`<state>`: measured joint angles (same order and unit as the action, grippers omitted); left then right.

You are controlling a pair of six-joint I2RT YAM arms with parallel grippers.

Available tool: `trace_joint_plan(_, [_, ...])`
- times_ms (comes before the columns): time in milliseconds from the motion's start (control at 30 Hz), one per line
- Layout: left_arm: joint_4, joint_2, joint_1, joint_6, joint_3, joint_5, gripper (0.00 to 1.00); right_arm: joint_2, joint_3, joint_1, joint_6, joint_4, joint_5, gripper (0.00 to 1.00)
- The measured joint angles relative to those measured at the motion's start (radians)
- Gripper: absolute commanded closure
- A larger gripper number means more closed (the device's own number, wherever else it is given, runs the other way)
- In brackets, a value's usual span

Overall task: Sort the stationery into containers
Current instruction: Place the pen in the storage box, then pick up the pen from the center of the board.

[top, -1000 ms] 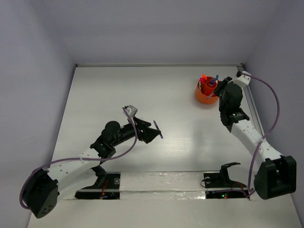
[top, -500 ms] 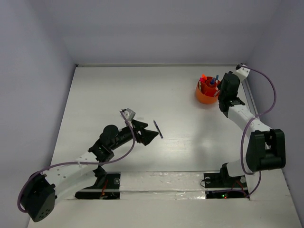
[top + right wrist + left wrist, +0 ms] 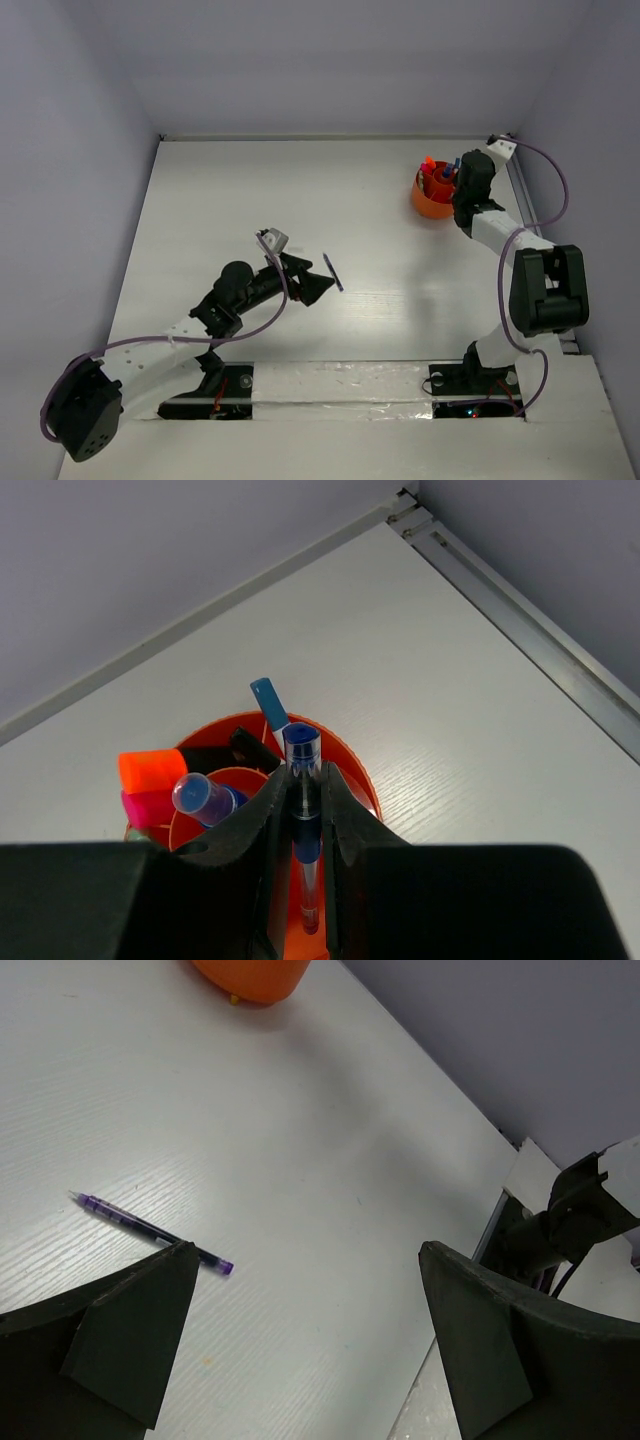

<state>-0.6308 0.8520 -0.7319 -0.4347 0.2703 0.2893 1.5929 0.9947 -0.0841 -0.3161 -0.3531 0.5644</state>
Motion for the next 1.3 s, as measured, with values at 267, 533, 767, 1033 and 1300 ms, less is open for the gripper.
trace_joint_plan(267, [-0.010,0.026,0.000,0.000,0.000,0.000,0.10,0.009,0.000,0.000,-0.027,0.006,-0.037,0.65])
trace_joint_plan(533, [-0.016,0.043,0.000,0.000,0.000,-0.001,0.10,-0.024,0.000,0.000,-0.047,0.040,-0.099,0.38])
trace_joint_plan(767, [-0.015,0.042,0.000,0.001,0.000,-0.008,0.11,-0.167,-0.006,-0.003,-0.056,0.122,-0.184,0.44])
trace_joint_plan(1033, [-0.015,0.032,0.000,-0.013,0.000,-0.040,0.12,-0.368,-0.068,-0.226,-0.095,0.225,-0.433,0.52])
trace_joint_plan(1300, [0.061,-0.117,0.000,-0.048,0.000,-0.154,0.12,-0.164,-0.074,-0.471,-0.069,0.432,-0.681,0.46])
